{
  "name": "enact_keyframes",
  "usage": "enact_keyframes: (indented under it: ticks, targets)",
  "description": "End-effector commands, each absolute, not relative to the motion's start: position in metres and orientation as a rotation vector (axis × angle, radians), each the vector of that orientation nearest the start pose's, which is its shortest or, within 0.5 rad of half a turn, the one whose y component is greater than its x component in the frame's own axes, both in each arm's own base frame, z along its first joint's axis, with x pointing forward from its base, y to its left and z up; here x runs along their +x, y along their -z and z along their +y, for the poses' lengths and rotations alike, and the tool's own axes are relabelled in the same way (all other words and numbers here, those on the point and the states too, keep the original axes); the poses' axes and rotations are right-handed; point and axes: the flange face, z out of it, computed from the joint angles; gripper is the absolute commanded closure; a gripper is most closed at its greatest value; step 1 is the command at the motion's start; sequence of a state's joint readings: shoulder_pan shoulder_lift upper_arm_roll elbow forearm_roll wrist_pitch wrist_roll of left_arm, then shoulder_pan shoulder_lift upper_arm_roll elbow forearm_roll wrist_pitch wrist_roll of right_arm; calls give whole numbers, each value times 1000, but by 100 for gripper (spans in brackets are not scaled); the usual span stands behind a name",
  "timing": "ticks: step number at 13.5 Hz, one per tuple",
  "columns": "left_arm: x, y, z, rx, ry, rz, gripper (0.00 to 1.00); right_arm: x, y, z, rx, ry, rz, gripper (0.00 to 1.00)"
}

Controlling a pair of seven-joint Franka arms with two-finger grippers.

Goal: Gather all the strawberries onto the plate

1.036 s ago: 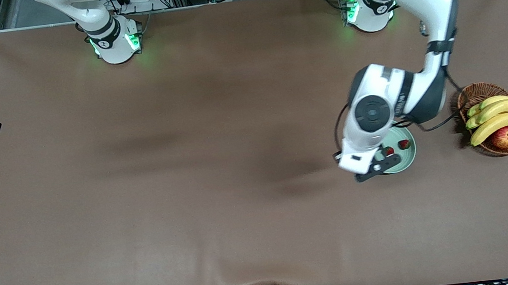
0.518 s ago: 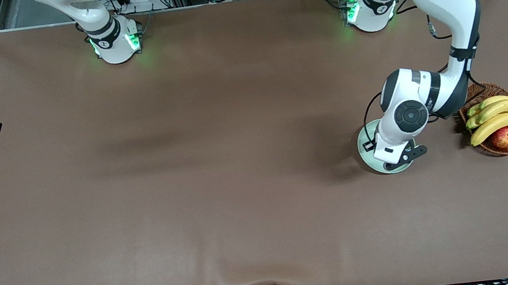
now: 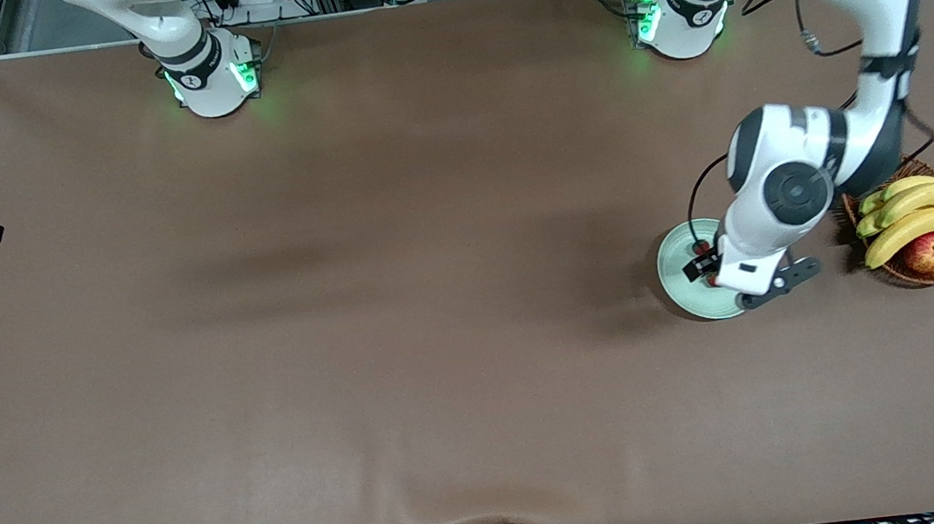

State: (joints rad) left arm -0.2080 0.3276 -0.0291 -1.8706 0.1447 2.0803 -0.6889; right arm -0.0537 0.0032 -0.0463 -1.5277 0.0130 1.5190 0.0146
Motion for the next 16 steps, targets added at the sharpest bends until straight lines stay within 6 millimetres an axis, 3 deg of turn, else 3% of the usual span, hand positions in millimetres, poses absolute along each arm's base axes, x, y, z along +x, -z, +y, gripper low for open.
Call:
enact_keyframes:
  ticks: [1, 6, 8, 11, 14, 16]
  targets:
    - [606, -410, -136, -2941, -84, -531, 0, 544, -645, -52, -3139, -12, 198, 0]
    - [601, -527, -118, -2992, -38, -404, 0, 544, -645, -52, -3139, -12, 198, 0]
    - [595, -559, -112, -3013, 26, -369, 0, 544, -645, -52, -3139, -12, 198, 0]
    - [587, -586, -88, -3042, 11, -283, 0, 544, -645, -52, -3139, -12, 198, 0]
    - [574, -613, -31, -3168, 1, -140, 0, 544, -645, -52, -3139, -12, 198, 0]
    - [561, -621, -25, -3168, -47, -101, 0, 544, -645, -52, -3139, -12, 198, 0]
